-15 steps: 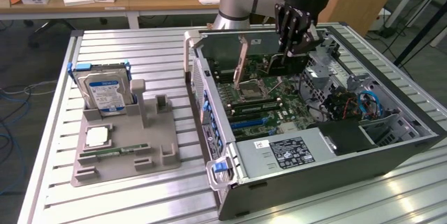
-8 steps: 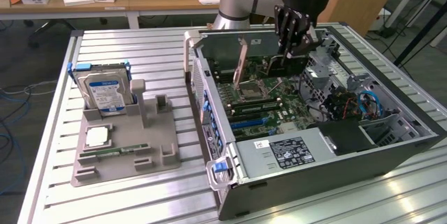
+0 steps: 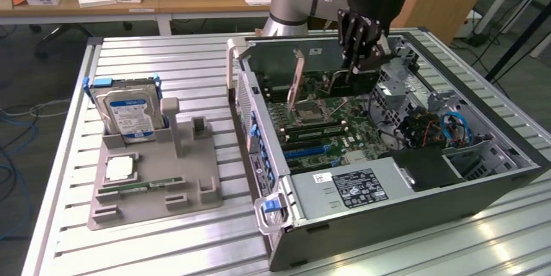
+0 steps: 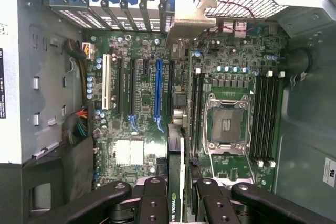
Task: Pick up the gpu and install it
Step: 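Insert the gpu into the slot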
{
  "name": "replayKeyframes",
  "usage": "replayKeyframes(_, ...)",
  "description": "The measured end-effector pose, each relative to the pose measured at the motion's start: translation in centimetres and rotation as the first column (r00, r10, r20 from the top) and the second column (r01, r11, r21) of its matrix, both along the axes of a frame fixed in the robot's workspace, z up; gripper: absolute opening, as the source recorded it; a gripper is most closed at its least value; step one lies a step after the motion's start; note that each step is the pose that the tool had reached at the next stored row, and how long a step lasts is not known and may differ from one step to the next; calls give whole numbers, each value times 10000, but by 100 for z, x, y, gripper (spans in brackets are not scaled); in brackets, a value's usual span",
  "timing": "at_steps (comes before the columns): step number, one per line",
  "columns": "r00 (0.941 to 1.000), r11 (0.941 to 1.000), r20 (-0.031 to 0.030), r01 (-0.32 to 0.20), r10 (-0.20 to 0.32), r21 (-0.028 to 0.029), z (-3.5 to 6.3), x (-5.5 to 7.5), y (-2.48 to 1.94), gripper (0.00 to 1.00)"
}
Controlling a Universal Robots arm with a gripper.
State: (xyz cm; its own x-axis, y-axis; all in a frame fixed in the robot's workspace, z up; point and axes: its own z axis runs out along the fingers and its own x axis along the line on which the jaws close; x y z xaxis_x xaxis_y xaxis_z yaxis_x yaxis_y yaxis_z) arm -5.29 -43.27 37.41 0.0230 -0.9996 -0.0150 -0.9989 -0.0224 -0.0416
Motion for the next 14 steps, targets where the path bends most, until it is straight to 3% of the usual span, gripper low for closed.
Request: replayKeyframes(14, 10000, 10000, 0, 0, 0, 1, -82, 0, 0, 26)
